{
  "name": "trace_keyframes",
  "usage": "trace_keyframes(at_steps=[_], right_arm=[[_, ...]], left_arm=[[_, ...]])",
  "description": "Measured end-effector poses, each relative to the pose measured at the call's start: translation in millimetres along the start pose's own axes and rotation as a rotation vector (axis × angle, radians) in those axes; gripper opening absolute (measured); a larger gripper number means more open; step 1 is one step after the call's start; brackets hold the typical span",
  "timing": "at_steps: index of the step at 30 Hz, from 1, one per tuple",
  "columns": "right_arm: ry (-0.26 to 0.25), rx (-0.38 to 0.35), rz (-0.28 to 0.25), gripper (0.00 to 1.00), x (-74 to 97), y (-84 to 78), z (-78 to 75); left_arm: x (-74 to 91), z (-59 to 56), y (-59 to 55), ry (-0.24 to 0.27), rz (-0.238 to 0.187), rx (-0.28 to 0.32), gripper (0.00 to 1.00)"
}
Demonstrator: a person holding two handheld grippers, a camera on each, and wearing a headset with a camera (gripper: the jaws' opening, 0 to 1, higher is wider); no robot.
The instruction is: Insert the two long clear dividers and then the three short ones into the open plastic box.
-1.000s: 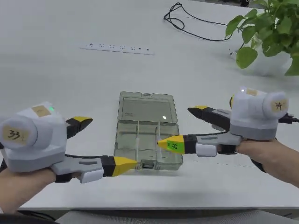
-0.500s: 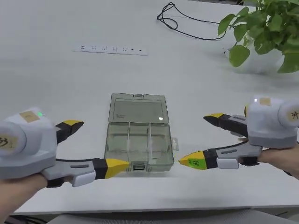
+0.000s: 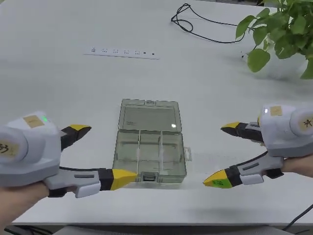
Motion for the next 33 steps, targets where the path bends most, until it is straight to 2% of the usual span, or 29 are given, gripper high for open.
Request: trace_keyframes(at_steps=[1, 7, 8, 9, 10, 12, 16, 19, 20, 25, 33], right_arm=[[0.011, 0.008, 0.032, 0.97, -1.9, -3.8, -0.9], [0.046, 0.076, 0.115, 0.89, -10.7, -14.7, -6.1], [0.055, 0.095, 0.150, 0.87, -11.9, -19.3, -6.7], [0.063, 0.102, 0.157, 0.85, -14.0, -20.4, -6.3], [0.067, 0.114, 0.181, 0.84, -14.9, -27.9, -11.1], [0.064, 0.112, 0.183, 0.85, -19.4, -29.5, -13.2], [0.088, 0.122, 0.241, 0.77, -26.2, -38.7, -14.8], [0.102, 0.125, 0.264, 0.74, -30.4, -45.9, -21.9], [0.110, 0.131, 0.275, 0.72, -30.0, -43.0, -16.7], [0.136, 0.180, 0.345, 0.63, -35.8, -50.3, -20.2], [0.146, 0.209, 0.407, 0.51, -37.0, -57.0, -27.2]], left_arm=[[0.0, -0.1, 0.0, -0.002, 0.003, -0.004, 0.97], [0.8, 0.3, 1.7, -0.001, 0.005, -0.015, 0.96], [1.0, 0.6, 1.5, 0.002, 0.005, -0.015, 0.96], [1.1, 0.4, 1.5, 0.003, 0.005, -0.015, 0.96], [1.3, 0.3, 1.6, 0.005, 0.004, -0.014, 0.96], [1.5, -0.3, 1.6, 0.006, 0.003, -0.012, 0.96], [2.2, -1.4, 0.9, 0.012, 0.003, -0.008, 0.96], [2.3, -2.1, 1.3, 0.019, -0.002, -0.002, 0.96], [2.3, -1.9, 1.4, 0.022, -0.002, 0.000, 0.96], [1.7, -2.2, 2.1, 0.026, -0.003, -0.003, 0.95], [1.4, -4.1, 2.2, 0.023, -0.007, 0.002, 0.95]])
Point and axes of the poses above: the centre of the closed fingertips' face, and the gripper's own axes: x roughly backward along the fingers, z roughly to its left, y roughly out of its top, the point moved 2 cm from there along x, roughly backward along the fingers
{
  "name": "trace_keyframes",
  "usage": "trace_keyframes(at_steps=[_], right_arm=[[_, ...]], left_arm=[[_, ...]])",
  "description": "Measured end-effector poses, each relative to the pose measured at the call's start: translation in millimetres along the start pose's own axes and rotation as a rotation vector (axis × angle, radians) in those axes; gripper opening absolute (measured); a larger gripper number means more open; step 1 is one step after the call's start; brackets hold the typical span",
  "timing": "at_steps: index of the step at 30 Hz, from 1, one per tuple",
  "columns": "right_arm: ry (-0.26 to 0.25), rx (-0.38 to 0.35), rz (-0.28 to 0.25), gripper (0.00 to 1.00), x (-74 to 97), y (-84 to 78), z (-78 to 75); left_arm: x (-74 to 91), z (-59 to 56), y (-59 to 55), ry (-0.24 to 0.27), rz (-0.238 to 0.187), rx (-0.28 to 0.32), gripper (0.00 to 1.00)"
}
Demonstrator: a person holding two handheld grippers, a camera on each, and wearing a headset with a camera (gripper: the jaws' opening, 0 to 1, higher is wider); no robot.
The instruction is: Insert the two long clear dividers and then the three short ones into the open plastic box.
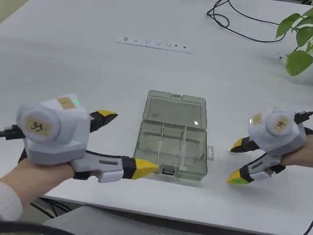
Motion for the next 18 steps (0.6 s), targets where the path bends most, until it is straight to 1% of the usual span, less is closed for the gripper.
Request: trace_keyframes(at_steps=[2, 5, 8, 12, 13, 15, 18], right_arm=[[-0.001, 0.014, 0.016, 0.47, -0.3, 0.0, -1.0], [-0.004, 0.043, 0.044, 0.43, -3.5, -1.6, -2.8], [-0.006, 0.057, 0.053, 0.41, -3.1, 0.1, -3.9], [-0.020, 0.159, 0.107, 0.40, -3.9, -2.6, -4.0], [-0.025, 0.197, 0.127, 0.40, -4.5, -3.4, -3.7], [-0.019, 0.185, 0.125, 0.39, -6.5, -1.2, -0.5], [-0.018, 0.196, 0.142, 0.39, -6.1, -0.9, -1.4]], left_arm=[[-0.4, -1.0, -0.7, -0.004, 0.004, -0.002, 0.95], [-1.1, -1.4, -1.4, -0.009, 0.006, -0.001, 0.94], [-1.6, -0.8, -2.0, -0.012, 0.008, -0.003, 0.94], [-1.7, 0.4, -1.9, -0.015, 0.002, 0.005, 0.94], [-1.9, 0.3, -2.3, -0.016, 0.003, 0.004, 0.94], [-2.8, -0.5, -3.3, -0.021, 0.004, 0.007, 0.94], [-3.7, -2.6, -3.5, -0.029, 0.003, 0.005, 0.94]])
Point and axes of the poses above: the centre of the closed fingertips' face, and the gripper's own axes: x roughly backward along the fingers, z roughly to its left, y roughly out of its top, the point moved 2 cm from there along x, roughly backward along the fingers
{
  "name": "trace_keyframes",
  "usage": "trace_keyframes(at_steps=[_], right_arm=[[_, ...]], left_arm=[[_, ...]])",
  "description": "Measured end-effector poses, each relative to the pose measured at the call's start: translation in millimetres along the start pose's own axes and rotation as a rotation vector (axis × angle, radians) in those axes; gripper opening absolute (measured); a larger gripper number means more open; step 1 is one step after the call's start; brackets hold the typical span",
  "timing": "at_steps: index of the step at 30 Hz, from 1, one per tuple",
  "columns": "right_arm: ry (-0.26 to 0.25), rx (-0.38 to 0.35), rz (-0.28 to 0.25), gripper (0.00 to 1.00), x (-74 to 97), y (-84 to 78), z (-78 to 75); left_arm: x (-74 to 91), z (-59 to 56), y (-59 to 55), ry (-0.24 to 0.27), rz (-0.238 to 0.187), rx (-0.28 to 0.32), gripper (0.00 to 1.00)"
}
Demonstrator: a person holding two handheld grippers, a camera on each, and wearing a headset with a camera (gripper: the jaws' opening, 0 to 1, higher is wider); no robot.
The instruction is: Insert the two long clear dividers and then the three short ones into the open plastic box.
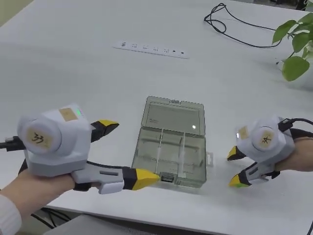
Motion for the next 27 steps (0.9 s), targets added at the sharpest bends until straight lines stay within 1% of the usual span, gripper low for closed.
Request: trace_keyframes(at_steps=[2, 3, 4, 10, 12, 15, 20, 24, 26, 27], right_arm=[[0.002, 0.006, 0.008, 0.37, -0.6, 0.0, 0.3], [0.001, 0.010, 0.010, 0.34, -0.2, 0.7, -0.1], [0.000, 0.011, 0.012, 0.33, -0.1, 1.2, 0.2], [-0.004, 0.004, 0.003, 0.33, 0.1, 0.0, -0.3], [-0.008, -0.018, -0.008, 0.33, 0.3, 0.3, -0.3], [-0.013, -0.018, -0.017, 0.32, 0.0, -0.3, -0.1], [-0.019, -0.043, -0.019, 0.32, 0.1, -0.1, -0.3], [-0.038, -0.058, -0.032, 0.32, 3.1, 3.0, -0.8], [-0.055, -0.060, -0.044, 0.32, 7.1, 5.3, -1.7], [-0.063, -0.065, -0.052, 0.32, 10.1, 7.1, -1.6]], left_arm=[[-0.4, -0.8, 0.5, -0.002, -0.003, 0.001, 0.94], [-0.7, -1.2, 0.6, -0.003, -0.004, 0.001, 0.93], [-0.8, -1.7, 0.8, -0.005, -0.005, 0.001, 0.93], [-0.9, -5.2, 1.0, -0.022, -0.011, 0.011, 0.93], [-1.6, -5.6, 0.6, -0.025, -0.008, 0.009, 0.93], [-2.6, -7.3, 1.4, -0.033, -0.007, 0.004, 0.93], [-5.0, -10.0, 2.4, -0.046, -0.003, -0.002, 0.92], [-7.3, -11.8, 1.7, -0.060, 0.001, -0.002, 0.92], [-9.5, -12.3, 0.7, -0.068, 0.008, 0.004, 0.91], [-11.0, -13.5, 0.1, -0.075, 0.014, -0.006, 0.91]])
Point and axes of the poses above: the centre of the closed fingertips' face, and the gripper's own axes: x roughly backward along the fingers, z roughly to its left, y roughly out of its top, the point moved 2 cm from there along x, roughly backward along the fingers
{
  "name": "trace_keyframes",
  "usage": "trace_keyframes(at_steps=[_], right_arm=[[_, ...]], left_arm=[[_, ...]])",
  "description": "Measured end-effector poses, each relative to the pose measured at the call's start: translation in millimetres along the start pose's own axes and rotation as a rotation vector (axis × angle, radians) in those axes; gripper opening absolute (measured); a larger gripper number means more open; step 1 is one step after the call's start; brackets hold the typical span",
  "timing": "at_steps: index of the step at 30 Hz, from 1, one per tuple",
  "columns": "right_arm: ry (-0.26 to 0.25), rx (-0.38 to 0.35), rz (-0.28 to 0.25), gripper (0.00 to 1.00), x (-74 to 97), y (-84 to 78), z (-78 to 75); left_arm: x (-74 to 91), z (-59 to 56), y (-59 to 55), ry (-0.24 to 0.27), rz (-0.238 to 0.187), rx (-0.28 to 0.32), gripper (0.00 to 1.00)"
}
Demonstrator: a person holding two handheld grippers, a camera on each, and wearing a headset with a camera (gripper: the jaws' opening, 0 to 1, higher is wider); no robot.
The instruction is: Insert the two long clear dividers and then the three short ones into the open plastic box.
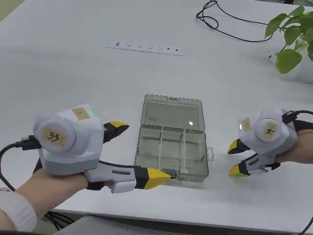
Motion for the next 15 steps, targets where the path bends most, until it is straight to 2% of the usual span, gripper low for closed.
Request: trace_keyframes(at_steps=[7, 10, 15], right_arm=[[-0.108, 0.027, -0.034, 0.32, 22.8, 13.0, -7.5], [-0.161, 0.054, -0.057, 0.32, 34.4, 25.5, -9.3], [-0.256, 0.163, -0.094, 0.32, 52.8, 54.1, -6.9]], left_arm=[[-12.6, -0.9, 2.2, -0.028, 0.021, 0.024, 0.86], [-18.1, -2.5, 6.4, -0.039, 0.015, 0.048, 0.85], [-28.6, -5.6, 17.2, -0.065, -0.002, 0.104, 0.78]])
Point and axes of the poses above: the centre of the closed fingertips' face, and the gripper's own axes: x roughly backward along the fingers, z roughly to its left, y roughly out of its top, the point moved 2 cm from there along x, roughly backward along the fingers
